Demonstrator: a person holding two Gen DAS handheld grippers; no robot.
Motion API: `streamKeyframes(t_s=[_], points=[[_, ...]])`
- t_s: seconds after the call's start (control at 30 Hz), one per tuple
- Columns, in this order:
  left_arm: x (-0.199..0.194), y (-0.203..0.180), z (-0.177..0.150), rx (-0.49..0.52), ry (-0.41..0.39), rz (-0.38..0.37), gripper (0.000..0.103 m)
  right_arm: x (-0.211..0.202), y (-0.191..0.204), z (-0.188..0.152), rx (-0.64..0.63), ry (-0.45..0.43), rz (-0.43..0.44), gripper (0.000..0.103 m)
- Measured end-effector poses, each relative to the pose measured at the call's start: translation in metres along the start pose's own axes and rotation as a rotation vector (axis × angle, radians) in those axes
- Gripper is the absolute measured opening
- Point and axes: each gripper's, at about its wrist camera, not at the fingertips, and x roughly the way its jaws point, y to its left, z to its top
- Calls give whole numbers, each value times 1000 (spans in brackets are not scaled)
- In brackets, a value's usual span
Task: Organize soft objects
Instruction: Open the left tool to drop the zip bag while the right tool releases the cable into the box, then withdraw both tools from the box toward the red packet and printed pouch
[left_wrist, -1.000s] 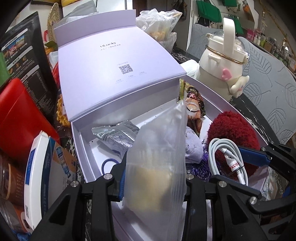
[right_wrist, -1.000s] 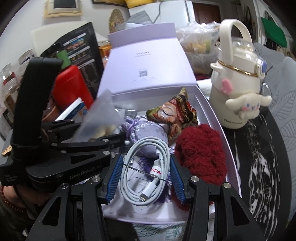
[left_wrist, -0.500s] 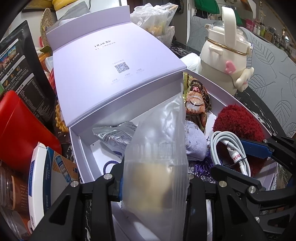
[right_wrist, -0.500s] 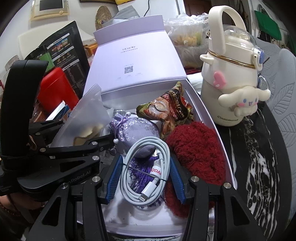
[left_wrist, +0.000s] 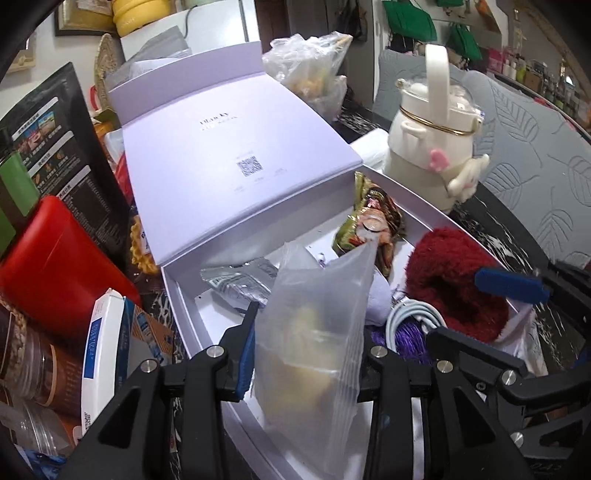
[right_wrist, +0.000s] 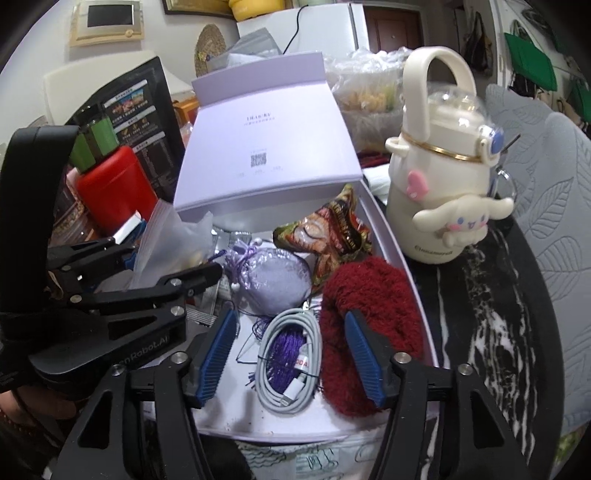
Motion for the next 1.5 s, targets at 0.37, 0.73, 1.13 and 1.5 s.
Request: streamKeyframes(t_s=[0.37, 0.73, 1.13, 1.5], points=[[-31, -4, -1, 0, -57, 55, 72, -32, 1, -3, -27, -48, -44, 69], [-76, 0, 5, -24, -136, 48, 72, -67, 5, 4, -40, -111, -72, 69], [-140, 6, 4, -59, -248, 28, 72, -120, 24, 13, -98, -220, -106, 72], [-187, -4, -12, -46, -299, 6, 72, -159, 39, 1, -127, -264, -135, 75]])
